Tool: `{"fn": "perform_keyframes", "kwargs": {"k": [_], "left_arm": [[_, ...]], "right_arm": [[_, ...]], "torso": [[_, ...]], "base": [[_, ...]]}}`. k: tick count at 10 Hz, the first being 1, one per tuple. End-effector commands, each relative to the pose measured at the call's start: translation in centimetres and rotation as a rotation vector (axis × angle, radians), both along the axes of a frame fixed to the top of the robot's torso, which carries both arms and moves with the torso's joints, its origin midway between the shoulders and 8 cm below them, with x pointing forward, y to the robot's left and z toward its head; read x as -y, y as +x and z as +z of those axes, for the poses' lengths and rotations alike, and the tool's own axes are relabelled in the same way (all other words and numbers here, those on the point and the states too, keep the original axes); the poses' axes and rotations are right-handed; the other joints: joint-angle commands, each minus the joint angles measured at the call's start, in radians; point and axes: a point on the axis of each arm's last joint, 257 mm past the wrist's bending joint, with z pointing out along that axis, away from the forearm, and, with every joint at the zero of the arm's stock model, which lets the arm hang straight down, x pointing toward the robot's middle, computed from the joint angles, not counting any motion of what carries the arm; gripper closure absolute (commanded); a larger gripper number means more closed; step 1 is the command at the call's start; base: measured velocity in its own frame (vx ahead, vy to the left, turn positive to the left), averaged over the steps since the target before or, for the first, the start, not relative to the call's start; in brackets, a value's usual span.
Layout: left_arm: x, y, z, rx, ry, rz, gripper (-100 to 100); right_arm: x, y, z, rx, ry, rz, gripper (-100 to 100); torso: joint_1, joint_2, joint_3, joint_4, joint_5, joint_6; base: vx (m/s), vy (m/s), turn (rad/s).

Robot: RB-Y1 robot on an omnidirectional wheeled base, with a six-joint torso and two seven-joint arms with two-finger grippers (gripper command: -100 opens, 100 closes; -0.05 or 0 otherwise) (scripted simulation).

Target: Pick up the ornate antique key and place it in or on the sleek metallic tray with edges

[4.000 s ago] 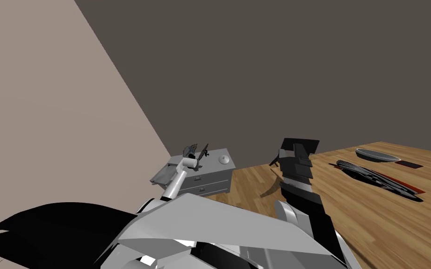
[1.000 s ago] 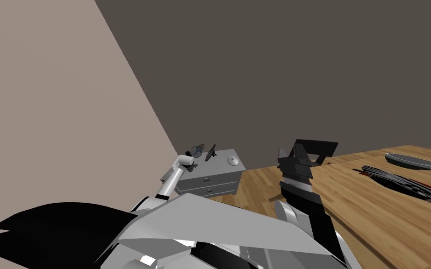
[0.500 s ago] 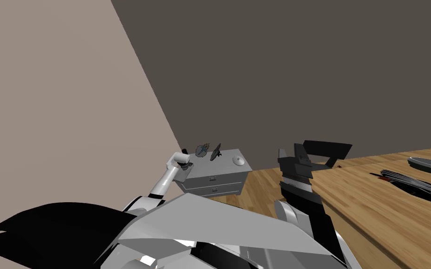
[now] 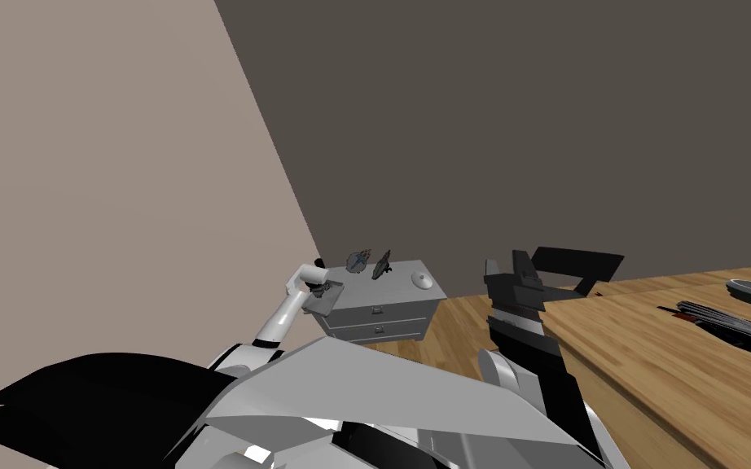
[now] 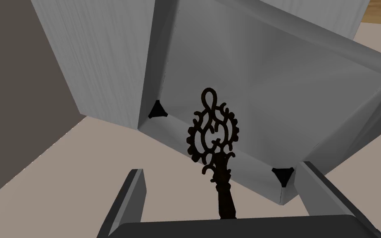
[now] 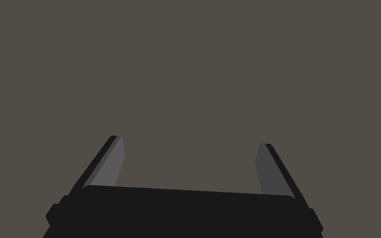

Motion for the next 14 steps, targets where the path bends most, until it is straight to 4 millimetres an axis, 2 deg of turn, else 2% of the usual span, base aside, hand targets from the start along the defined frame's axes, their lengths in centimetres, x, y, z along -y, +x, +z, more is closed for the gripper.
{"fn": "perform_keyframes", "kwargs": {"k": [1, 3, 4, 5, 10, 12, 13, 14], "left_arm": [[0.0, 0.0, 0.0, 0.000, 0.000, 0.000, -100], [0.0, 0.0, 0.0, 0.000, 0.000, 0.000, -100], [0.0, 0.0, 0.0, 0.000, 0.000, 0.000, 0], [-0.3, 0.1, 1.1, 0.001, -0.001, -0.006, -100], [-0.9, 0.2, 4.0, 0.005, -0.003, -0.025, -100], [-1.2, 0.3, 5.7, 0.007, -0.002, -0.039, -100], [-1.1, 0.4, 5.4, 0.009, -0.002, -0.035, -100], [-1.1, 0.3, 5.4, 0.007, -0.002, -0.036, 0]], "right_arm": [[0.0, 0.0, 0.0, 0.000, 0.000, 0.000, 0], [0.0, 0.0, 0.0, 0.000, 0.000, 0.000, 0], [0.0, 0.0, 0.0, 0.000, 0.000, 0.000, 0], [0.0, 0.0, 0.0, 0.000, 0.000, 0.000, 0], [0.0, 0.0, 0.0, 0.000, 0.000, 0.000, 0], [0.0, 0.0, 0.0, 0.000, 0.000, 0.000, 0], [0.0, 0.0, 0.0, 0.000, 0.000, 0.000, 0], [0.0, 0.0, 0.0, 0.000, 0.000, 0.000, 0]], "torso": [[0.000, 0.000, 0.000, 0.000, 0.000, 0.000], [-0.001, 0.000, 0.000, 0.000, 0.000, 0.000], [-0.001, 0.000, 0.000, 0.000, 0.000, 0.000], [-0.001, 0.000, 0.000, 0.000, 0.000, 0.000], [-0.003, -0.001, -0.001, 0.000, -0.001, 0.000], [-0.003, -0.001, -0.001, 0.000, -0.001, 0.000], [-0.003, -0.001, -0.001, 0.000, -0.001, 0.000], [-0.002, -0.001, -0.001, 0.000, -0.001, 0.000]], "base": [[0.000, 0.000, 0.000], [0.000, 0.000, 0.000], [0.000, 0.000, 0.000], [0.012, -0.016, 0.051], [0.015, -0.030, 0.042], [0.015, -0.034, 0.059], [0.006, -0.019, 0.014], [0.000, 0.000, 0.000]]}}
